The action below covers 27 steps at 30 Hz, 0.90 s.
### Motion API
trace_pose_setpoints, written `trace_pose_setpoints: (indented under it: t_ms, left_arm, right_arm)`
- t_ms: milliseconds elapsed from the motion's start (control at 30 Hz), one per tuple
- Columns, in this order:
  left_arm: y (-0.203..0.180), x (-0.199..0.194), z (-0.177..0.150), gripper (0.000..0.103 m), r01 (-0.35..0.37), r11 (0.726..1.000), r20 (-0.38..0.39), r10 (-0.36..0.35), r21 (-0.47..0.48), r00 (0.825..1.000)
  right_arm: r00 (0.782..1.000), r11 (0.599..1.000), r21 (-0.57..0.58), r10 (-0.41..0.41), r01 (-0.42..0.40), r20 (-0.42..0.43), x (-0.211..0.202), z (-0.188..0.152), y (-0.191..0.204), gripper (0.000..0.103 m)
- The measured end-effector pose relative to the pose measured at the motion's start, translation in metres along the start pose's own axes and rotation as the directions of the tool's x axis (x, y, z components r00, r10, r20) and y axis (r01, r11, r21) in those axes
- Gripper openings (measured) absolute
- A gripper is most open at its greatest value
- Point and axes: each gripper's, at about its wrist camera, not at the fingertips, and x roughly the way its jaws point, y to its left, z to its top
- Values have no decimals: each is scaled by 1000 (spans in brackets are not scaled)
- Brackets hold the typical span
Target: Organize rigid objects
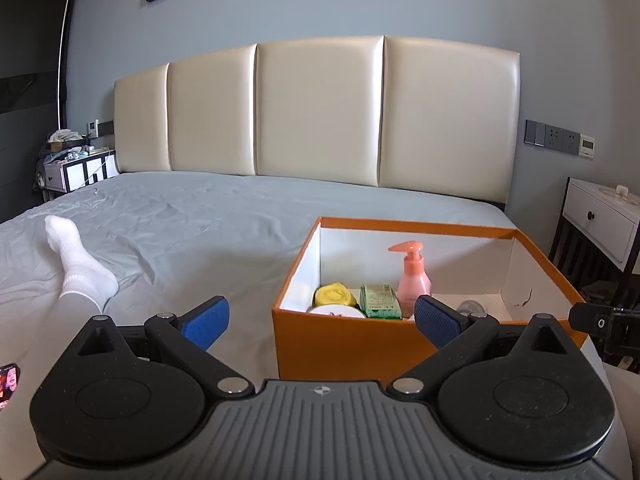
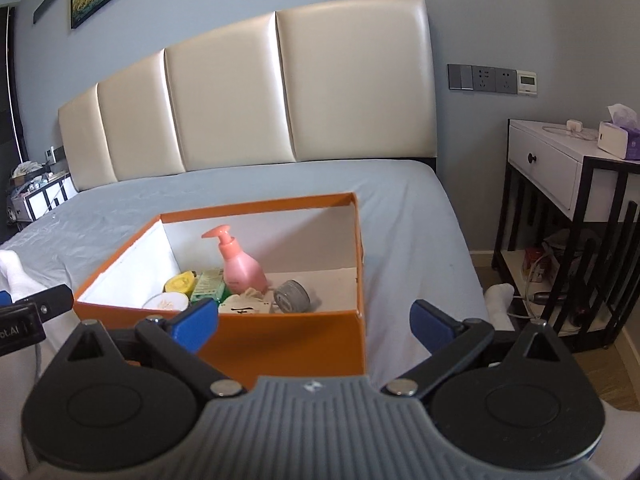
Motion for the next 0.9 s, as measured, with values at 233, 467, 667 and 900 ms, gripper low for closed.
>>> trace_pose_setpoints:
  t_ms: [233,467,667,900]
  left_arm:
    - [-13,5,-12,103,32,999,-56,-30,32,998]
    - [-23,4,-15,103,34,997,-76,-29,70,997]
    - [-29,1,-13,103,33,996,-86,-25,85,996]
    - [-33,-2,-14,103,38,994,-98,-27,103,995]
  right_arm:
    - [999,1000,-17,-5,4,-49,12,-12,-5,100]
    - [999,1000,8,3,-3,-51,8,-16,-10,100]
    - [999,1000,26,8,-7,-49,4,-17,-15,100]
    - [999,999,38,-1,2,-40,0,-17,-18,100]
